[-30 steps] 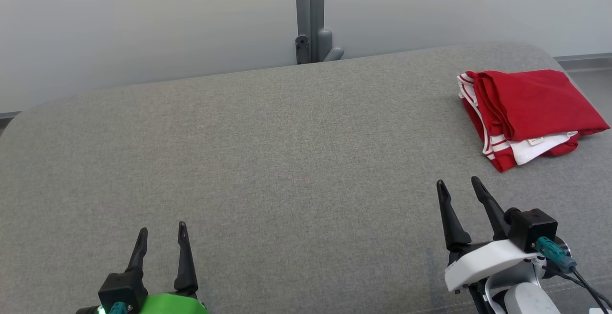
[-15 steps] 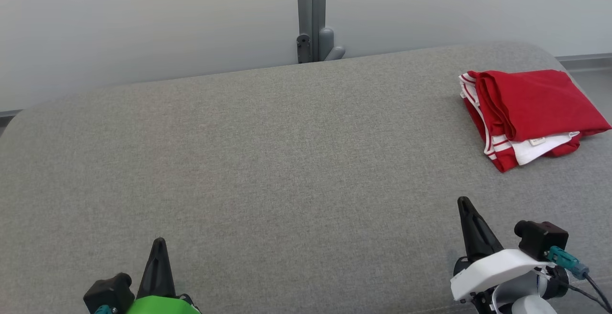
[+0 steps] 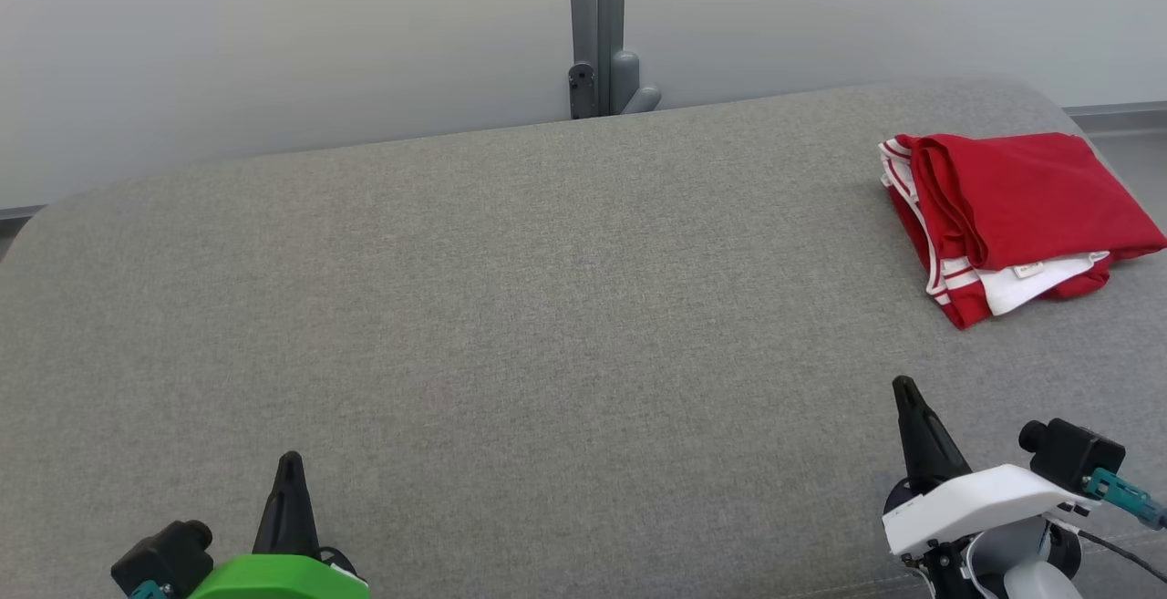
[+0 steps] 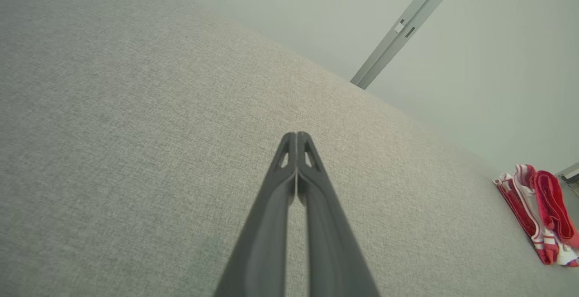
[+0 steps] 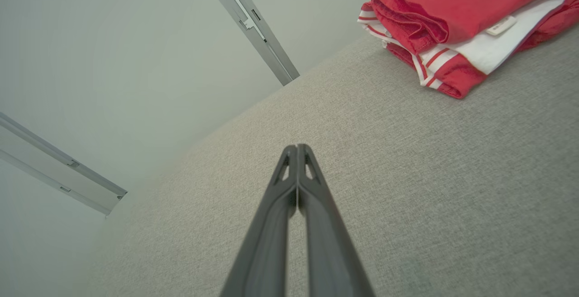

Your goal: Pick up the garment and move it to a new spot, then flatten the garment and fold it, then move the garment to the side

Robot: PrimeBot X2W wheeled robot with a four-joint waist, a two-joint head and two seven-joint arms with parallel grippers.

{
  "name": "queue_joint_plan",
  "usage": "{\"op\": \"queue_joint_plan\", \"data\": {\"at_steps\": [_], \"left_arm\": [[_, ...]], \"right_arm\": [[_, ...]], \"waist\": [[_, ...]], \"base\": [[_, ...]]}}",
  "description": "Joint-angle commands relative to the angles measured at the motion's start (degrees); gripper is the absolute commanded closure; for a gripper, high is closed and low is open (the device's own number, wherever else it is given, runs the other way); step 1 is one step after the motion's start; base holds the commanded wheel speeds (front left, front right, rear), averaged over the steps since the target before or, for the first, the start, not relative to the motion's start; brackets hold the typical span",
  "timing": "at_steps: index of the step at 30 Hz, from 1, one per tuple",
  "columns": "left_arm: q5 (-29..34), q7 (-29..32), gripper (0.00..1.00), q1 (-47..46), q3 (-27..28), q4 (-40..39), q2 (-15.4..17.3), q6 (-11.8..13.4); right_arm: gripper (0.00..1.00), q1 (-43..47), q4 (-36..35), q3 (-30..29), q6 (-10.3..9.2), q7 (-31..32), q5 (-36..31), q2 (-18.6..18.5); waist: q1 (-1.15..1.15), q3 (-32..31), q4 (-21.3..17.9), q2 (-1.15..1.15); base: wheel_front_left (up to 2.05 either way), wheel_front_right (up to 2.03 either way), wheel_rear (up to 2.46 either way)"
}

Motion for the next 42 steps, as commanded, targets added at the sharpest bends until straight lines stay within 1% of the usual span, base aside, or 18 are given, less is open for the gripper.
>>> {"op": "queue_joint_plan", "data": {"at_steps": [1, 23, 42], "left_arm": [[-1.7, 0.2, 1.0, -1.6, 0.5, -1.0, 0.1, -0.4], [-18.3, 4.3, 1.0, -3.0, 3.0, -1.6, 0.0, -2.9], [-29.4, 7.0, 1.0, -3.9, 4.7, -1.9, -0.2, -4.7]], "right_arm": [[1.0, -1.6, -0.7, -0.4, 0.0, 0.4, 1.7, -0.4], [1.0, -2.2, -0.5, -2.6, 0.0, 4.3, 19.0, -0.7], [1.0, -2.6, -0.3, -4.3, 0.01, 7.1, 30.3, -0.8]], "waist": [[0.0, 0.0, 0.0, 0.11], [0.0, 0.3, 0.4, 0.2], [0.0, 0.5, 0.7, 0.28]], "base": [[0.0, 0.0, 0.0], [0.0, 0.0, 0.0], [0.0, 0.0, 0.0]]}}
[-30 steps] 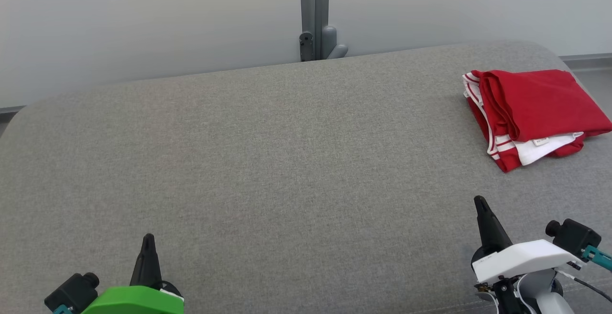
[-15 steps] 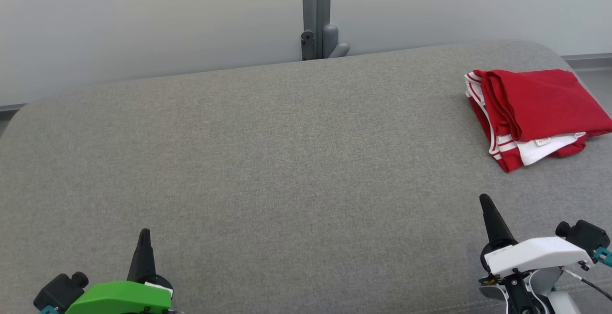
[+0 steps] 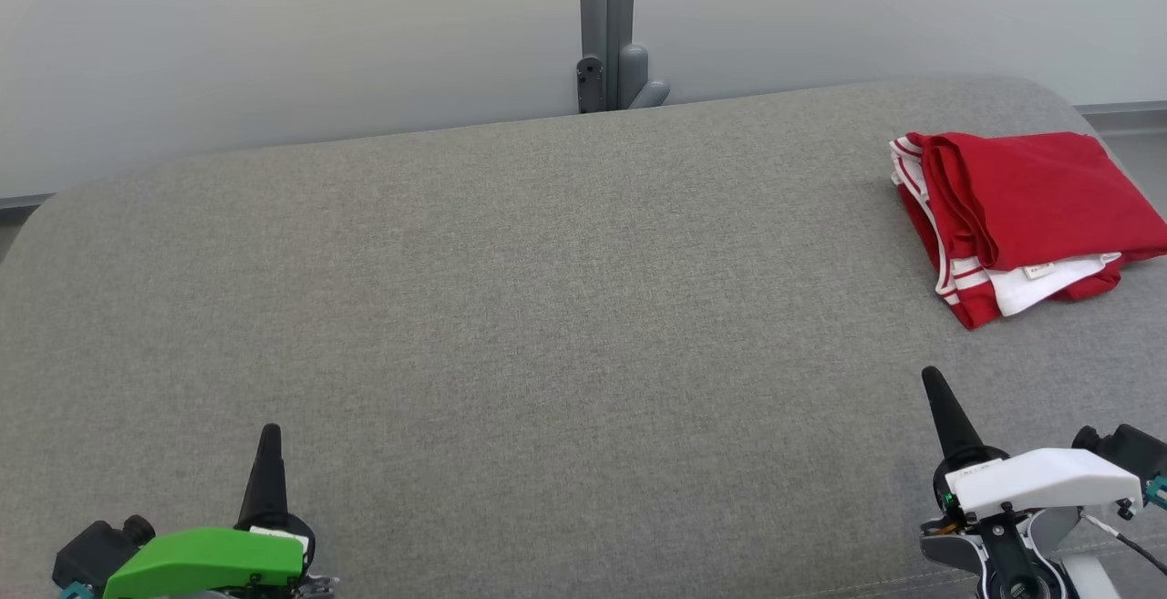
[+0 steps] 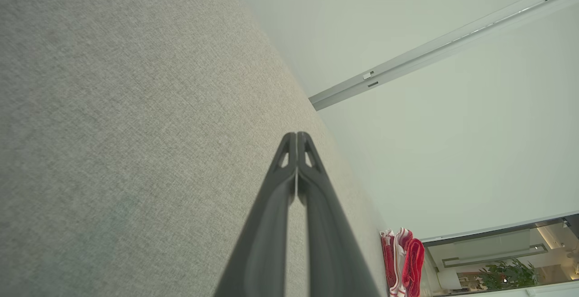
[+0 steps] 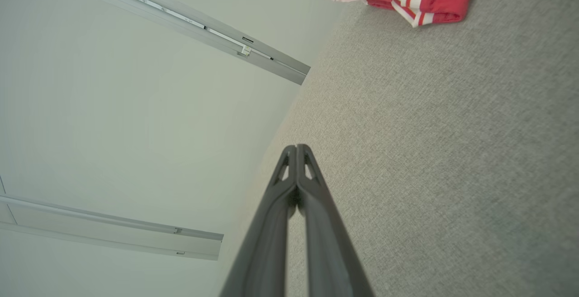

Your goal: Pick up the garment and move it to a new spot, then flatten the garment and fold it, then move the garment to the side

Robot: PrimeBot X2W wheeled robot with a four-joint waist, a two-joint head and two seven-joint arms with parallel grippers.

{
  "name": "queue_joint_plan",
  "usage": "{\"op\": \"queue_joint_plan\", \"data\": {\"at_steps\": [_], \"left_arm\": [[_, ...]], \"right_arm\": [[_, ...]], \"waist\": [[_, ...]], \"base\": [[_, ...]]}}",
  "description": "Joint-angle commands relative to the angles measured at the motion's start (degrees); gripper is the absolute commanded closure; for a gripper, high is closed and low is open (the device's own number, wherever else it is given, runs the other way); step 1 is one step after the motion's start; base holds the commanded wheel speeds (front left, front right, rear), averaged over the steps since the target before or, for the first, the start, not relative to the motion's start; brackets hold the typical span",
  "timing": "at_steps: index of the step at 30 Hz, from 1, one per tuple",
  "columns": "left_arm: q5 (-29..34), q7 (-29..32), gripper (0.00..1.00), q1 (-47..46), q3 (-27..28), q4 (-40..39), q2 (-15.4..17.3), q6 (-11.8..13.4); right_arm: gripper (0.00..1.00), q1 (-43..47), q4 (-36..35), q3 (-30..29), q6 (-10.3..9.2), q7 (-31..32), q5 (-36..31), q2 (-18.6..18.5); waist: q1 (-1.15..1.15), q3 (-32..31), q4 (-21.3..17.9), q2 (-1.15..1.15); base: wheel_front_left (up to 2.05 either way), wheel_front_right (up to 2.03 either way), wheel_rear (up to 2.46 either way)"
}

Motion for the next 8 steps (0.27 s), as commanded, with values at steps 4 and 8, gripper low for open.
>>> {"op": "queue_joint_plan", "data": {"at_steps": [4, 8], "left_arm": [[-3.2, 0.7, 1.0, -1.6, 0.7, -0.7, 0.1, -0.9], [-5.5, 1.2, 1.0, -1.8, 1.0, -0.8, 0.1, -1.2]], "right_arm": [[1.0, -1.3, -0.3, -0.6, 0.02, 0.9, 3.1, -0.3], [1.0, -1.4, -0.3, -1.0, 0.02, 1.5, 5.3, -0.3]], "waist": [[0.0, 0.1, 0.1, 0.29], [0.0, 0.1, 0.1, 0.31]], "base": [[0.0, 0.0, 0.0], [0.0, 0.0, 0.0]]}}
